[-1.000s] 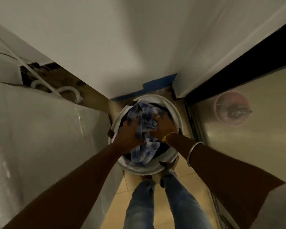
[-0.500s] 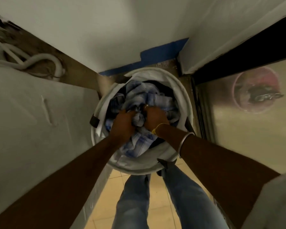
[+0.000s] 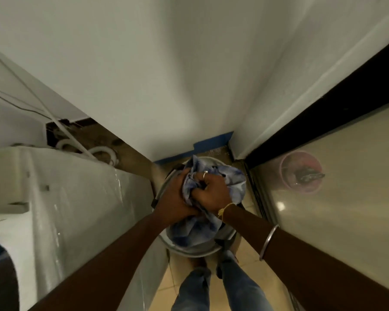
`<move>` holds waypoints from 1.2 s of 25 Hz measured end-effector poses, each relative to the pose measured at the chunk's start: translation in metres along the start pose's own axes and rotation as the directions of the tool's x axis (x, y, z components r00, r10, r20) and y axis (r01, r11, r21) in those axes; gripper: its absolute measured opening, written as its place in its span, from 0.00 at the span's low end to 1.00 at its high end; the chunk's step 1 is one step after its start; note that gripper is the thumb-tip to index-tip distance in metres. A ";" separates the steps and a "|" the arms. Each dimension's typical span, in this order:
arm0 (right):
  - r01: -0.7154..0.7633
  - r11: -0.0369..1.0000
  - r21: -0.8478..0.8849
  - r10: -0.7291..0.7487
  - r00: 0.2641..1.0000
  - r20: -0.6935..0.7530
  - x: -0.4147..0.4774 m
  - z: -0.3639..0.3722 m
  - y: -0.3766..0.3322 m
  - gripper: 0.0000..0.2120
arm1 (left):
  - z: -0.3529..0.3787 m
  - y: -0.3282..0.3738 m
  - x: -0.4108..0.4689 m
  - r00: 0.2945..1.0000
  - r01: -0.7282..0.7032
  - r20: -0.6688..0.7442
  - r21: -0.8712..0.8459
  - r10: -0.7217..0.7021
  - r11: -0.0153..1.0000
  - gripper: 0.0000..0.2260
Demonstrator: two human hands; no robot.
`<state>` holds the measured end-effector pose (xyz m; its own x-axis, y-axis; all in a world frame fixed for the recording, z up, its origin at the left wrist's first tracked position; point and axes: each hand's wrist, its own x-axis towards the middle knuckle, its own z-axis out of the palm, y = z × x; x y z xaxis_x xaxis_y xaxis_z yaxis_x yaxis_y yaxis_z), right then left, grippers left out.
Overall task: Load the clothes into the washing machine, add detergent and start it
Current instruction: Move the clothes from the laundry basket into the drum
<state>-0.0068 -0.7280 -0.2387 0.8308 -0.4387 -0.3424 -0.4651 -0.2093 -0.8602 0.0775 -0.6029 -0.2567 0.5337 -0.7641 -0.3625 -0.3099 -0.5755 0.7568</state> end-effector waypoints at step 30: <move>0.140 0.571 0.809 -0.085 0.990 -0.111 -0.272 0.066 -0.289 0.27 | -0.214 0.214 -0.398 0.676 -0.411 -0.633 -0.749 -0.378 0.520 0.16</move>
<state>-0.0787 -0.4903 0.0778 0.8281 -0.5138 -0.2242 0.0977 0.5262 -0.8448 -0.0324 -0.3595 0.1657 0.9757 -0.1144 -0.1870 0.2093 0.2332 0.9496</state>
